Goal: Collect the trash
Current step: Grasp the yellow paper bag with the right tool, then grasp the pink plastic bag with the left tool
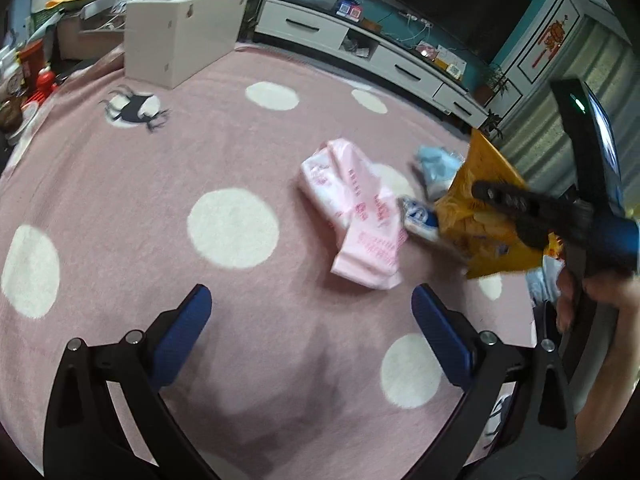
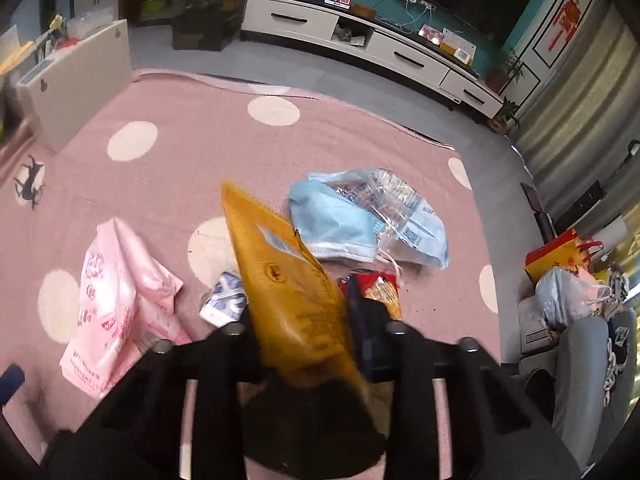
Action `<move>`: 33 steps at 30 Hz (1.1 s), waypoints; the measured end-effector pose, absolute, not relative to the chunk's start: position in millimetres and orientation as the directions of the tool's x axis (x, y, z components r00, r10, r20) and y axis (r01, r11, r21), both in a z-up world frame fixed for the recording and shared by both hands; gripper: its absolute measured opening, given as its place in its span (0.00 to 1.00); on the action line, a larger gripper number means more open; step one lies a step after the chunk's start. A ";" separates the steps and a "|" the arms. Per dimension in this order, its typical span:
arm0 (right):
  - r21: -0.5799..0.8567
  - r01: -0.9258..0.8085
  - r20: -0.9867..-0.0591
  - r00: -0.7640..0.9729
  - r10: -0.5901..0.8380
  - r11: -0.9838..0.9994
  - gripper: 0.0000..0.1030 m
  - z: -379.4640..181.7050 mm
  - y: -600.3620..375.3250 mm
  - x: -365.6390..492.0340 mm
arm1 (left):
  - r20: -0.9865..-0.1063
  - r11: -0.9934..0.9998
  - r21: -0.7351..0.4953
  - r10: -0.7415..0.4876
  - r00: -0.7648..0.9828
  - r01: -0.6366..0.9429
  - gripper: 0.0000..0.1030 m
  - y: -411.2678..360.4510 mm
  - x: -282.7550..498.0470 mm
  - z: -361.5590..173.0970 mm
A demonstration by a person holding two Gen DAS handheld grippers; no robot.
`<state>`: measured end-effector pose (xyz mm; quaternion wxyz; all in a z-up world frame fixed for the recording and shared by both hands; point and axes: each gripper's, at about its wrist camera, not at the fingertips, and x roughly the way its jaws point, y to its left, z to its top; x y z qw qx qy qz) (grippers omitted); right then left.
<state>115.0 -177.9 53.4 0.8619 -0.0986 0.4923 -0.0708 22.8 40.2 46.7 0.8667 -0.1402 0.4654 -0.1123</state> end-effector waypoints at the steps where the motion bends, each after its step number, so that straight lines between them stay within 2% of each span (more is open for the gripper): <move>1: -0.226 0.027 -0.834 0.512 -0.208 0.974 0.18 55.8 -180.1 110.3 | -0.770 0.930 -0.360 -0.339 0.541 0.069 0.97 37.2 28.4 47.4; 7: -0.058 0.049 -0.820 0.567 -0.075 0.997 0.14 80.6 -218.1 72.0 | -0.778 0.920 -0.381 -0.375 0.504 0.096 0.97 14.1 62.2 38.7; 11: -0.006 0.055 -0.795 0.606 -0.039 0.998 0.14 94.3 -241.4 43.7 | -0.787 0.911 -0.394 -0.404 0.467 0.124 0.95 -2.7 83.4 26.1; 14: 0.032 0.067 -0.778 0.628 -0.017 0.997 0.14 98.5 -259.6 22.3 | -0.818 0.920 -0.377 -0.385 0.427 0.107 0.94 -12.9 94.0 8.1; 18: 0.086 0.087 -0.764 0.645 0.009 0.993 0.14 97.4 -279.2 -4.7 | -0.816 0.930 -0.354 -0.358 0.454 0.097 0.90 -16.6 92.8 5.1; 19: 0.104 0.099 -0.759 0.651 0.014 0.990 0.14 96.0 -284.5 -11.3 | -0.814 0.932 -0.351 -0.354 0.460 0.097 0.78 -17.4 92.2 5.4; 21: 0.120 0.115 -0.750 0.661 0.014 0.986 0.14 94.0 -290.5 -18.7 | -0.822 0.944 -0.317 -0.322 0.469 0.094 0.63 -20.2 90.8 5.7; 23: 0.144 0.128 -0.739 0.673 0.020 0.981 0.14 92.5 -298.3 -26.5 | -0.826 0.949 -0.301 -0.310 0.472 0.096 0.42 -21.8 89.7 5.3; 29: 0.173 0.166 -0.728 0.685 0.013 0.971 0.14 87.0 -314.2 -36.4 | -0.824 0.936 -0.344 -0.336 0.456 0.068 0.32 -21.5 83.2 5.6; 33: 0.188 0.159 -0.719 0.694 0.025 0.969 0.14 88.0 -322.0 -43.6 | -0.820 0.938 -0.340 -0.329 0.469 0.064 0.30 -27.2 71.1 14.7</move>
